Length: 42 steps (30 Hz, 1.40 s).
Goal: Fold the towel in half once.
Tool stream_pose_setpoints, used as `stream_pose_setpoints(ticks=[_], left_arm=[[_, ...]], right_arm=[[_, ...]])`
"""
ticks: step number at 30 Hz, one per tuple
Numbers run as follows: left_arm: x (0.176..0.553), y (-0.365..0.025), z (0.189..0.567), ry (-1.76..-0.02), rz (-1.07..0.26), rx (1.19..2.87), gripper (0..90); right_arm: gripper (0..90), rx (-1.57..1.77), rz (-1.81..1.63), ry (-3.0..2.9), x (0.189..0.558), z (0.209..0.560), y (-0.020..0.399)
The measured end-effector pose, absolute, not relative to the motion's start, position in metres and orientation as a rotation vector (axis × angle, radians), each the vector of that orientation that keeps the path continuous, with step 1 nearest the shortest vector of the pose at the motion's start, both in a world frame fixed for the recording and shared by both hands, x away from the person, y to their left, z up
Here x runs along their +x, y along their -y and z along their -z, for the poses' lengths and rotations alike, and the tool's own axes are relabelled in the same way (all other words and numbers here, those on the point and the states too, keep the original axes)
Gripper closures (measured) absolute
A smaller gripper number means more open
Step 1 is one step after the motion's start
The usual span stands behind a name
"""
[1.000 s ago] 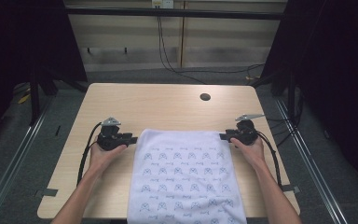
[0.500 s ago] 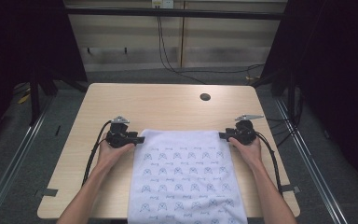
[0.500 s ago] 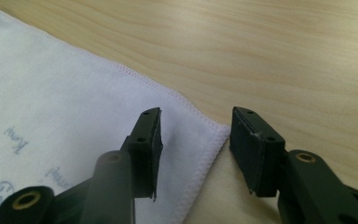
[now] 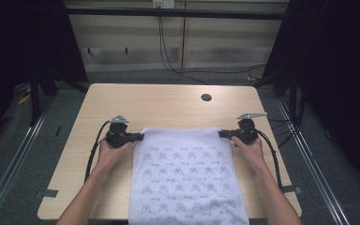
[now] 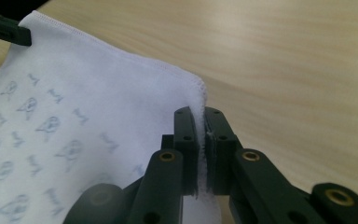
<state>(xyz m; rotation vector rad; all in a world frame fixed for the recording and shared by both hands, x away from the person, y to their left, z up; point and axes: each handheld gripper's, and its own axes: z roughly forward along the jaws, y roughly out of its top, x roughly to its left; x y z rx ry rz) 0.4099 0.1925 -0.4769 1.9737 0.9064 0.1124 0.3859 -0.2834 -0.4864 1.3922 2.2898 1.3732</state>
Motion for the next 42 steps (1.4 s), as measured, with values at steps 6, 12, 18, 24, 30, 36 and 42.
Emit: stream_pose_setpoints(ticks=[6,12,18,24,30,36,42], left_arm=[[0.415,-0.201,0.435,-0.866,-0.176,1.883,87.0],[0.439,-0.199,0.384,-0.847,-0.279,1.826,87.2],[0.452,-0.186,0.337,-0.831,-0.371,1.756,87.1],[0.438,-0.192,0.331,-0.766,-0.369,1.772,87.1],[0.404,-0.218,0.357,-0.752,-0.313,1.807,87.2],[0.351,-0.235,0.389,-0.723,-0.206,1.786,87.2],[0.311,-0.233,0.407,-0.659,-0.156,1.835,87.0]], right_arm=[[85.2,1.320,-1.423,-2.224,0.392,0.440,0.285],[85.2,1.291,-1.453,-2.132,0.413,0.386,0.289],[85.2,1.269,-1.409,-2.047,0.439,0.328,0.286],[85.3,1.190,-1.501,-2.037,0.427,0.312,0.282],[85.4,1.129,-1.554,-2.122,0.384,0.335,0.285],[85.4,1.097,-1.587,-2.204,0.337,0.369,0.281],[85.4,1.118,-1.614,-2.252,0.279,0.398,0.289]])
